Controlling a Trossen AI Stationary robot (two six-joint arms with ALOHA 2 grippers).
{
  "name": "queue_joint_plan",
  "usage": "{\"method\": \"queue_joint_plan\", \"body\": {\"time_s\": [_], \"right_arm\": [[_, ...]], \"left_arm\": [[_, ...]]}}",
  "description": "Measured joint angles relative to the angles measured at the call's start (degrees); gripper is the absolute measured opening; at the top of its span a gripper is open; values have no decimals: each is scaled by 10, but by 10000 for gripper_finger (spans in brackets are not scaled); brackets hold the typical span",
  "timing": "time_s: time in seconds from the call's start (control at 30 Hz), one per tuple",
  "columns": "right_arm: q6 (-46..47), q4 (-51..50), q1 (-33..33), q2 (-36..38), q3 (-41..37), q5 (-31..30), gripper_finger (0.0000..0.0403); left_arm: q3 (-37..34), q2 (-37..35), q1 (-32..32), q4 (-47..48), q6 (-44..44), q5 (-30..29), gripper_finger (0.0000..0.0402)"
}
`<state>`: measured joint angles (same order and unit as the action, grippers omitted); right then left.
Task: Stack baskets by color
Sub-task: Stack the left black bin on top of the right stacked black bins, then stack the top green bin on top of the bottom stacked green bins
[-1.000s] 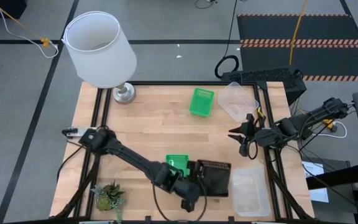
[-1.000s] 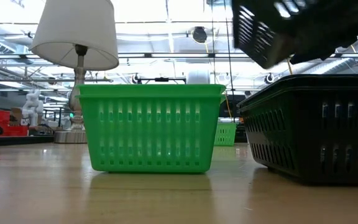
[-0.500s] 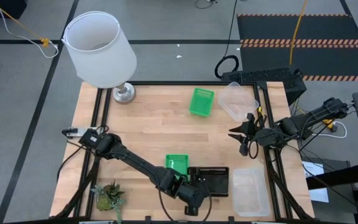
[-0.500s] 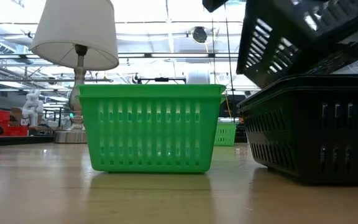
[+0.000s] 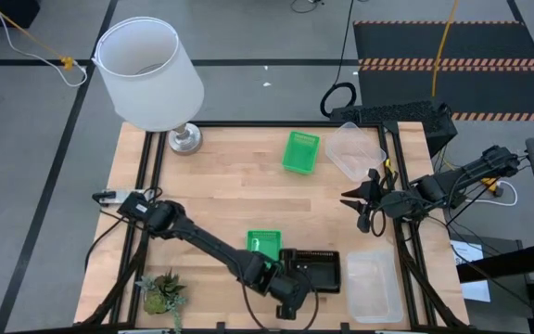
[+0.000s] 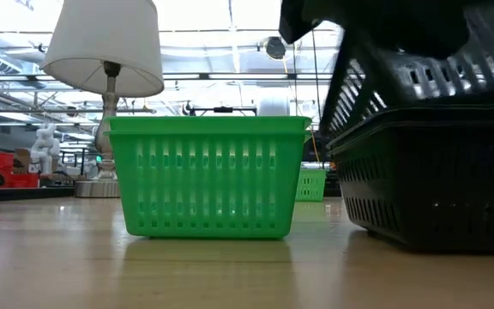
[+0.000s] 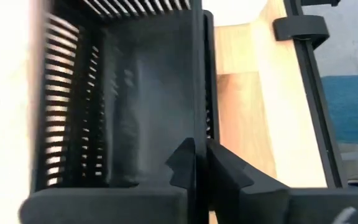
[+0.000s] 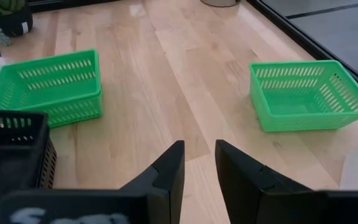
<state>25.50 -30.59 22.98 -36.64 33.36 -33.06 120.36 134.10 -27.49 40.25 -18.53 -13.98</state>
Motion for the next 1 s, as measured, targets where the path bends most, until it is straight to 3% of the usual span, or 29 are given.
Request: {"method": "queue_joint_plan", "body": {"time_s": [0.57,0.7,0.93,1.0], "right_arm": [[-4,4,0,0,0,1,86],[-1,4,0,0,0,2,86],[2,15,0,-21,0,0,86],[-6,29,-1,-35,0,-10,86]], "left_arm": [[0,-21,15,3,29,0,147],[0,-59,30,49,59,-11,145],[1,-124,60,171,98,-151,112],[0,-132,74,192,99,-162,102]]}}
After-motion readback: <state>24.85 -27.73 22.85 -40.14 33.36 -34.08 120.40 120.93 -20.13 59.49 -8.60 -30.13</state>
